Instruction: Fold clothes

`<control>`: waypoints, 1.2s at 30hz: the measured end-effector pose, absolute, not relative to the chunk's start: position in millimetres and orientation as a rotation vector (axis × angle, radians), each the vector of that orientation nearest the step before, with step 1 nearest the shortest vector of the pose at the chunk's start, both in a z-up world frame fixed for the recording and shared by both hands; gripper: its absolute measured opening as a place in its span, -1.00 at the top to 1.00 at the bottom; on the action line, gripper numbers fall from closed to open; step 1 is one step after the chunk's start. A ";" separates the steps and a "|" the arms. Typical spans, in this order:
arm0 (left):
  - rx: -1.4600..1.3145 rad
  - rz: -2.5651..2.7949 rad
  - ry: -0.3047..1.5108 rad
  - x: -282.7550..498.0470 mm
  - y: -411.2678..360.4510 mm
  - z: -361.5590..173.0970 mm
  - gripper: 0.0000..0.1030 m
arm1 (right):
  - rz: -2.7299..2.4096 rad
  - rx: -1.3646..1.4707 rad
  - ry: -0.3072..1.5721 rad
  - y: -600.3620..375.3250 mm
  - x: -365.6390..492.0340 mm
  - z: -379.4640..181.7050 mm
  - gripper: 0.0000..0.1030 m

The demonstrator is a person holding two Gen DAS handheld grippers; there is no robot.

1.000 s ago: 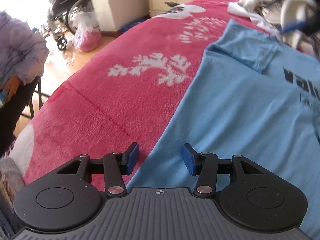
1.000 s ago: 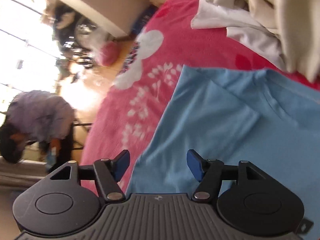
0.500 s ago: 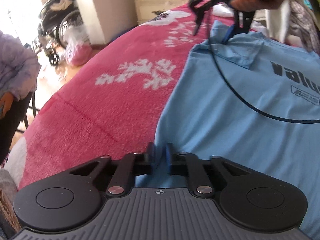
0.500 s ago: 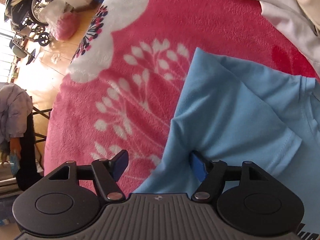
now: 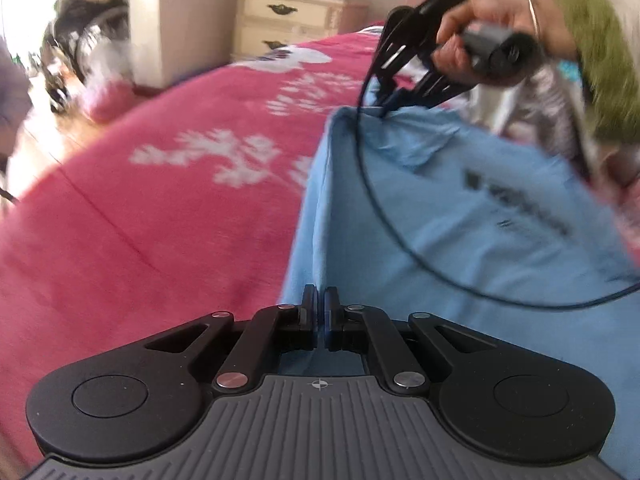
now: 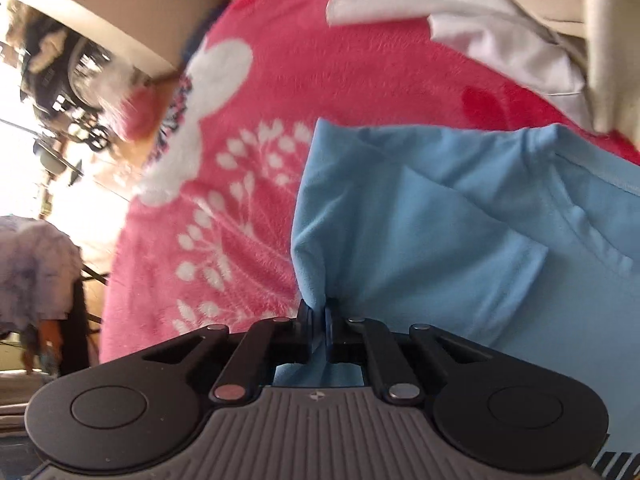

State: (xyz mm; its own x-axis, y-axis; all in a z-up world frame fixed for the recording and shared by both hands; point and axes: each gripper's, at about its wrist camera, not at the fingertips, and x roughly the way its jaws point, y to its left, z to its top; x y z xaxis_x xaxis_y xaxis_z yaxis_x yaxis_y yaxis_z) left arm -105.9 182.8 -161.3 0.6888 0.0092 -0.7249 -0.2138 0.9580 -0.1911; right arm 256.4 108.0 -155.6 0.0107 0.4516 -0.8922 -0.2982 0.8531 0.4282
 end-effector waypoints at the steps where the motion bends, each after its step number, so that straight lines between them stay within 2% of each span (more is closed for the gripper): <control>1: -0.268 0.105 0.789 -107.3 178.4 -158.0 0.99 | 0.602 0.148 1.436 99.1 255.5 -151.7 0.87; 7: -0.185 -0.109 0.684 -110.2 137.2 -137.6 0.99 | 0.672 0.105 1.301 42.4 255.4 -105.1 0.87; 22: -0.263 -0.530 0.690 -88.8 48.4 -128.9 0.99 | 0.730 0.136 1.063 -101.3 238.1 -43.9 0.88; 28: -0.242 -0.669 0.688 -80.7 11.8 -125.6 0.98 | 0.646 0.153 1.042 -170.2 237.1 -45.9 0.88; 36: -0.183 -0.801 0.784 -68.2 -40.4 -144.5 0.98 | 0.531 0.182 1.088 -246.9 238.2 -92.4 0.88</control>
State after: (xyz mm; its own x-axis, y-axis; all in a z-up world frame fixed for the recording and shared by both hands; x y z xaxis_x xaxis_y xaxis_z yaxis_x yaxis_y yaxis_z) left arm -68.2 -40.4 -144.5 0.4364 -0.7039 -0.5604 0.5755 0.6972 -0.4275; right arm 238.2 -246.9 -92.4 0.3545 0.4956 -0.7929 -0.3208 0.8610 0.3947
